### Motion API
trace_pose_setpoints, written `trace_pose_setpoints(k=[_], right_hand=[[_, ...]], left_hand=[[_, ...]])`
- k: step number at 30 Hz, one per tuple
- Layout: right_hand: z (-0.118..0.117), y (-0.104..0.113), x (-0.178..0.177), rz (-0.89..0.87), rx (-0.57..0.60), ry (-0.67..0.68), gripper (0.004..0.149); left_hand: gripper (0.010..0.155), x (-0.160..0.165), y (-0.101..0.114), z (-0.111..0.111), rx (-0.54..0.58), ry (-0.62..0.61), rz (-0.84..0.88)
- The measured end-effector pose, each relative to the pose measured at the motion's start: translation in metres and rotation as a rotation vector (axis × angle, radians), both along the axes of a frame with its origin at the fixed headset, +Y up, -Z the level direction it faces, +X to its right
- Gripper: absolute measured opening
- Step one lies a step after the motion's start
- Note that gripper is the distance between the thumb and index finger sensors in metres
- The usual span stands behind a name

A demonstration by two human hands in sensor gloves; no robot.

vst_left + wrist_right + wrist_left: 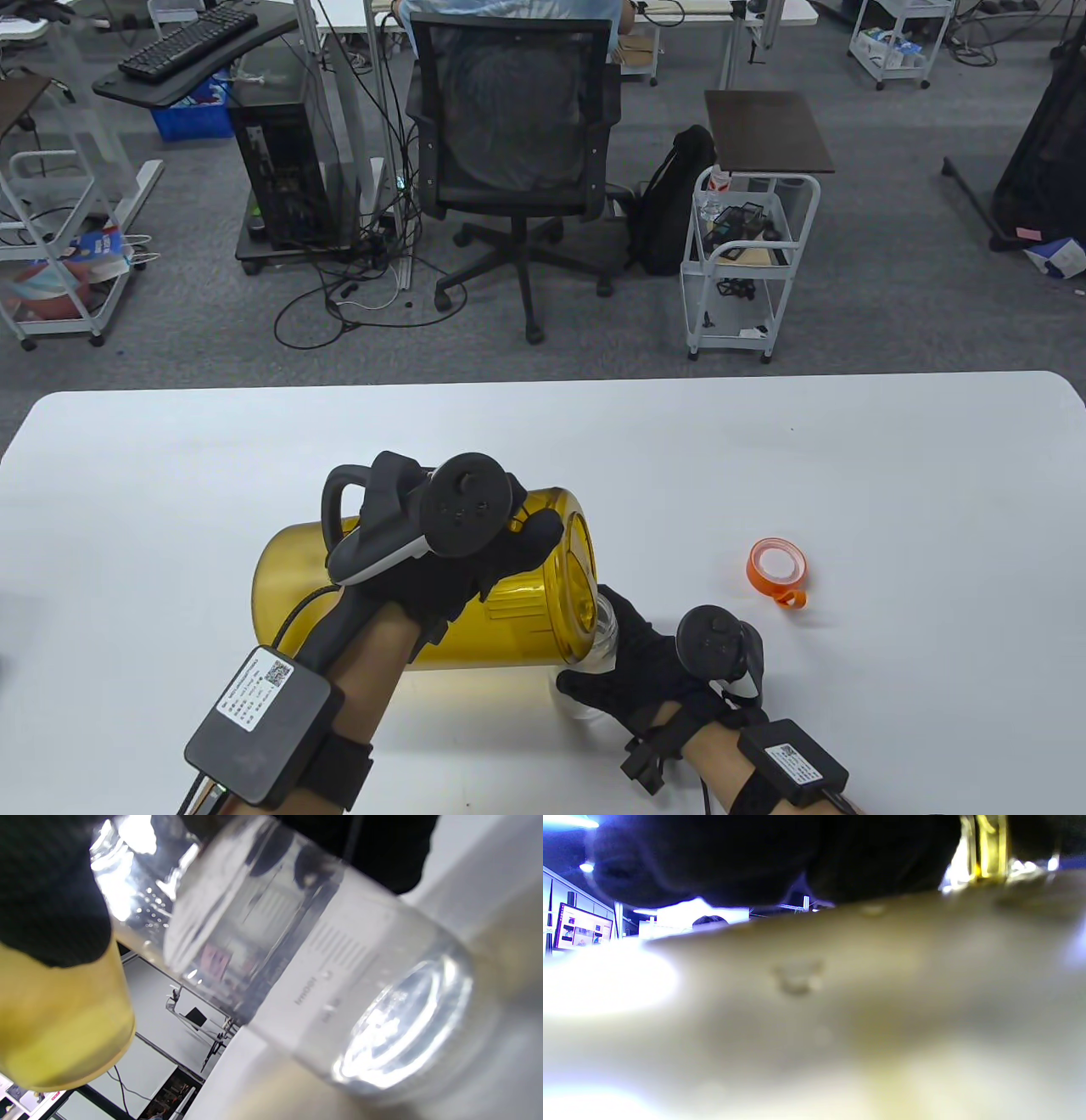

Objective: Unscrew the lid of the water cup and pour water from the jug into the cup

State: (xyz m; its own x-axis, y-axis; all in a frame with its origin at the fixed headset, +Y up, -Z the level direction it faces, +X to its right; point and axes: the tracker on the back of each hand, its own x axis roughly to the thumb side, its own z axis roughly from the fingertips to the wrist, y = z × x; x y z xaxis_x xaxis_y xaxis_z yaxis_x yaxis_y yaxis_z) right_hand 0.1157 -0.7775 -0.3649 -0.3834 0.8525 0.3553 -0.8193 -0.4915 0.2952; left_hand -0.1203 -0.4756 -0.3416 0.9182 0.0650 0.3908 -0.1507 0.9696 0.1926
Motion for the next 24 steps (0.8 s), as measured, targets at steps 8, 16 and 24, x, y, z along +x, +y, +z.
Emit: trace_pose_setpoints(k=[8,16,24], right_hand=[[0.0000,-0.0001,0.0001,0.000,0.001,-0.001,0.107],[-0.0001,-0.0001,0.0001,0.002,0.003,-0.001,0.107],[0.0000,-0.0002,0.0002,0.001,0.004,-0.002,0.107]], left_hand=[[0.066,0.0013,0.0004,0.0000,0.001,-0.001,-0.006],[0.066,0.0047,0.0013,0.0000,-0.001,0.002,-0.015],[0.066,0.0050,0.0012,0.0003,-0.002,0.008,-0.014]])
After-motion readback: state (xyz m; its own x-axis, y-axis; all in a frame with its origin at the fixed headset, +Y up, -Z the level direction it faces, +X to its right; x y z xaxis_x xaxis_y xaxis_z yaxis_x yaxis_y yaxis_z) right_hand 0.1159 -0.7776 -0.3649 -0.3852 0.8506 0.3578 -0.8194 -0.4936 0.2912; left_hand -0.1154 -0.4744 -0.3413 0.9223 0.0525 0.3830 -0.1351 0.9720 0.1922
